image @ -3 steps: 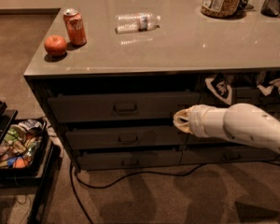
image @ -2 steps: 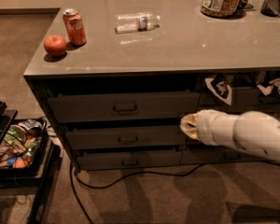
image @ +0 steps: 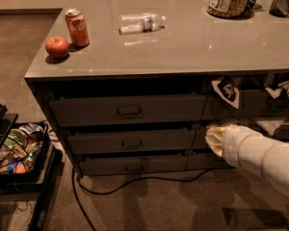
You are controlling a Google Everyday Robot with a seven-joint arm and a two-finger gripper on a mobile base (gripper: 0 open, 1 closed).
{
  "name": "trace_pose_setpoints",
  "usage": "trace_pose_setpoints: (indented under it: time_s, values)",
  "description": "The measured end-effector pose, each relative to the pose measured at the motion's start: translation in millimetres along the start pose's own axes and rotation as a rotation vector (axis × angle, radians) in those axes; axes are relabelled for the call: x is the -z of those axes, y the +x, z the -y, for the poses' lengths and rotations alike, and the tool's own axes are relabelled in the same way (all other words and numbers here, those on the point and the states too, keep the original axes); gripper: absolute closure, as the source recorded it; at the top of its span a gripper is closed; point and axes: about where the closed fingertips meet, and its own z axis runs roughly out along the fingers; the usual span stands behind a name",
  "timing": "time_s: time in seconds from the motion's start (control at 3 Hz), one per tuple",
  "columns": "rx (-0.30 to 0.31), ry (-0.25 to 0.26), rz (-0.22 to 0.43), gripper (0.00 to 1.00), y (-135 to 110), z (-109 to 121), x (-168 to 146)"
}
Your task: Close top drawer
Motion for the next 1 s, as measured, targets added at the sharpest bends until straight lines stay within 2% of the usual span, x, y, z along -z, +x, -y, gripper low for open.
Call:
trace_pose_setpoints:
  time_s: [0.33, 0.67, 1.0]
  values:
    - [-0.029, 0.040, -0.063, 1.00, 11.1, -3.9, 25.5]
    - [-0.070, 0.075, -0.077, 1.00, 14.1, -3.0, 35.5]
    - [-0.107, 0.078, 0.011, 1.00, 3.2, 2.6, 27.6]
